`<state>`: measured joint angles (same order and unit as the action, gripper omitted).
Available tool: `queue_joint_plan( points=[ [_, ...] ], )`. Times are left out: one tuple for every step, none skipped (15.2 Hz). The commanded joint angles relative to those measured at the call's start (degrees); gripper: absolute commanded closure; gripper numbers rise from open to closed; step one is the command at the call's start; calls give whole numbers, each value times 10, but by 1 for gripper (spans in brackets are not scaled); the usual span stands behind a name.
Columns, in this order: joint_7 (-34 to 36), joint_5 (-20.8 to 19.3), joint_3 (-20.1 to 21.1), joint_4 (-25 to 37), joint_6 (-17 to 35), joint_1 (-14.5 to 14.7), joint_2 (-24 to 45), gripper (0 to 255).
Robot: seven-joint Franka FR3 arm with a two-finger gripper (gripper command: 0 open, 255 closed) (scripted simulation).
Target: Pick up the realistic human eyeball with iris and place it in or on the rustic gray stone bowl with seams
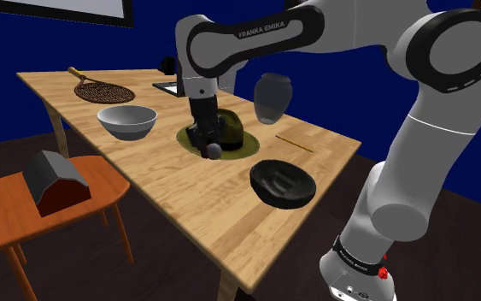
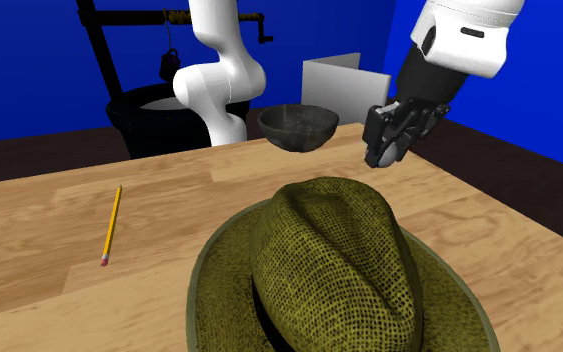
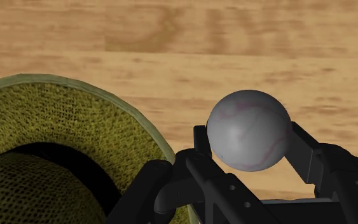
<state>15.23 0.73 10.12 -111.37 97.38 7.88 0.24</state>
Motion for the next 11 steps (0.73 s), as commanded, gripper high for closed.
queue_joint_plan(
  points=[
    [1,1,0,13,-15,0,-2,255],
    [1,1,0,19,-23,0,-4,255],
    [1,1,0,25,-30,0,-5,255],
    [1,1,0,32,-38,0,-6,255],
    [1,1,0,39,-45,0,-7,255],
    [1,1,0,45,-53,0,-7,255],
    [1,1,0,52,-61,0,-8,255],
    [1,1,0,59,-68,0,-9,255],
    [1,1,0,67,-76,0,-9,255],
    [1,2,0,74,-83,0,-9,255],
    [1,2,0,82,-91,0,-9,255]
  ],
)
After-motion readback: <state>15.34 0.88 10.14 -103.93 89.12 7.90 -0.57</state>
